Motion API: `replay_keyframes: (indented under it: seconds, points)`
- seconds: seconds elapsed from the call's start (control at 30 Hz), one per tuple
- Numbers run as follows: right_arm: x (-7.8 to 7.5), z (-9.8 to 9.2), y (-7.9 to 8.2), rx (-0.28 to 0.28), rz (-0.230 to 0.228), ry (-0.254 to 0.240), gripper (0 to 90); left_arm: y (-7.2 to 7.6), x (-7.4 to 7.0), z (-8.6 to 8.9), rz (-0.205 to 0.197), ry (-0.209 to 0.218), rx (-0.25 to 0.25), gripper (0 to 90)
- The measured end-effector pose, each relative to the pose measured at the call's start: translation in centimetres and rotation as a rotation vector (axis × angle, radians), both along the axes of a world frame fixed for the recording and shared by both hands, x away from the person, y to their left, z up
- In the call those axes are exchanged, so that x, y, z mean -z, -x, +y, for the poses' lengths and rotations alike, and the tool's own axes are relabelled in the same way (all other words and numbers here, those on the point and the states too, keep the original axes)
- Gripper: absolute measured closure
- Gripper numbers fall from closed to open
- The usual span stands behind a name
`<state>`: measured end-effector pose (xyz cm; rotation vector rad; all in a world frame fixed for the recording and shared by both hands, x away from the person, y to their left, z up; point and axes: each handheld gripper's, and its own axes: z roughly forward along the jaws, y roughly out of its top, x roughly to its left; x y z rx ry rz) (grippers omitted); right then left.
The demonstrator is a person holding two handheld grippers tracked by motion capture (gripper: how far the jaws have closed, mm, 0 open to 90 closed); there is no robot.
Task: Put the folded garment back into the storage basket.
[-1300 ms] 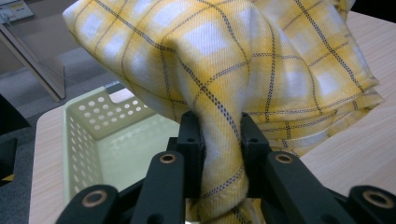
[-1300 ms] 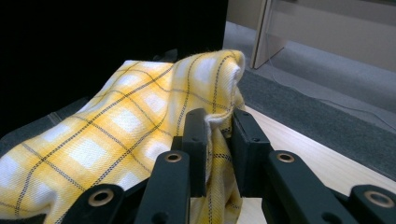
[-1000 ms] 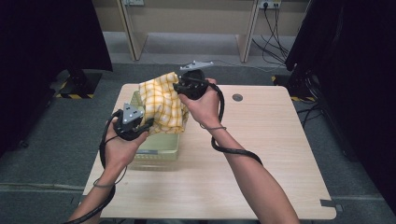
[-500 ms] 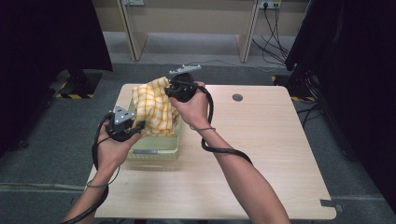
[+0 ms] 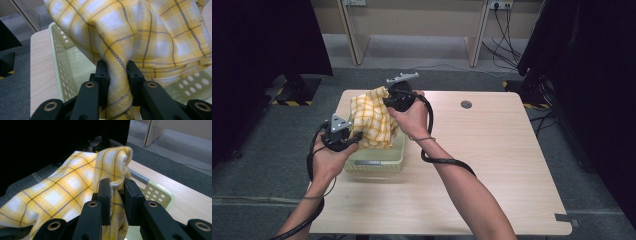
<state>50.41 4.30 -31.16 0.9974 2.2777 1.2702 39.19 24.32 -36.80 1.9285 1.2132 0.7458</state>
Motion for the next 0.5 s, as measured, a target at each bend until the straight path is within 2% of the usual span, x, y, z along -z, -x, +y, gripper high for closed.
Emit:
replay_keyframes:
  seconds: [0.5]
  points:
    - [1.9,1.3,-0.7,0.007,0.041,0.019,77.8,-1.0,1.2,1.0,0.068,-0.018,-0.007,75.6]
